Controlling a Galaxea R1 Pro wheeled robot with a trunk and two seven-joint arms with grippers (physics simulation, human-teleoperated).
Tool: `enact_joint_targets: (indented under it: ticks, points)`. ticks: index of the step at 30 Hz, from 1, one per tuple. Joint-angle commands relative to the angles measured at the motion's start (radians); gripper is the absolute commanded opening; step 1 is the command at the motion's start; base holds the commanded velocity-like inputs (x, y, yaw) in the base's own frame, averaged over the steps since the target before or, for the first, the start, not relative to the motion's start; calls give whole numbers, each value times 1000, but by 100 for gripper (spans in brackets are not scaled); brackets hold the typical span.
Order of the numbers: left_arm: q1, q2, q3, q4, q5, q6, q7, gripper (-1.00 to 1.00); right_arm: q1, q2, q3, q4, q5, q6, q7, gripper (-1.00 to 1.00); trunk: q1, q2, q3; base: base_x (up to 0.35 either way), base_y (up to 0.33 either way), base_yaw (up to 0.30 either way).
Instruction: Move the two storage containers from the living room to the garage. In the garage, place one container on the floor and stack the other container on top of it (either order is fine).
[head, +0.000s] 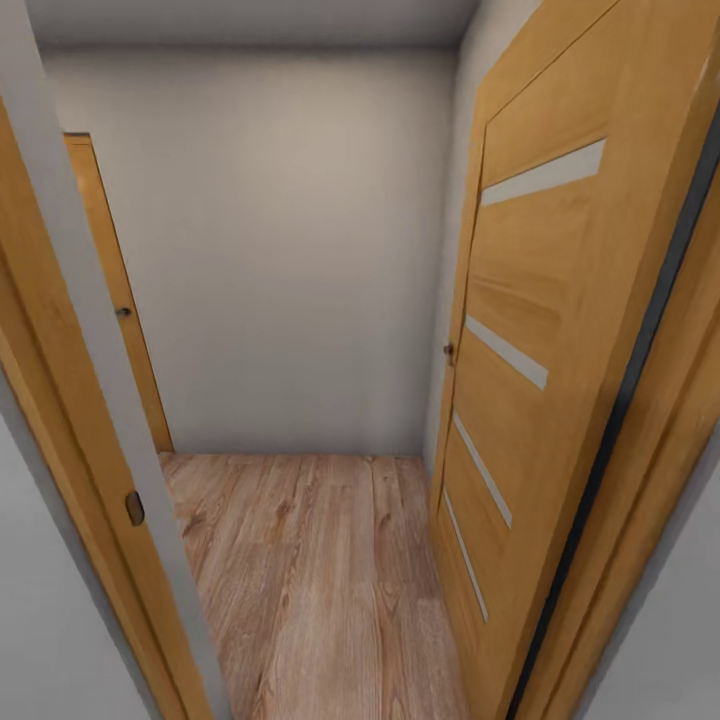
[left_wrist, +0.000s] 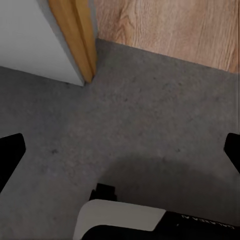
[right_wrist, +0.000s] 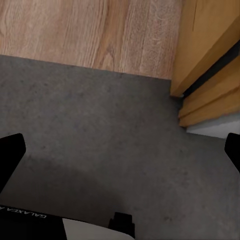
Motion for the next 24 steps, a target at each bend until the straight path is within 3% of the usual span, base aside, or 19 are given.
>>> enact_joint_targets:
  ticks: [1, 13, 24]
  points:
    - [-1, -1, 1, 1, 10, -4, -4, 100, -2, 0, 5, 4, 5, -8, 0, 100, 0, -1, -2, 22, 0, 0]
    - [-1, 2, 2, 0, 11, -13, -10, 100, -2, -1, 5, 4, 5, -8, -7, 100, 0, -1, -2, 14, 0, 0]
    - [-1, 7, 1, 0, 9, -11, -8, 100, -2, -1, 5, 4, 4, -8, 0, 100, 0, -1, -1, 214, 0, 0]
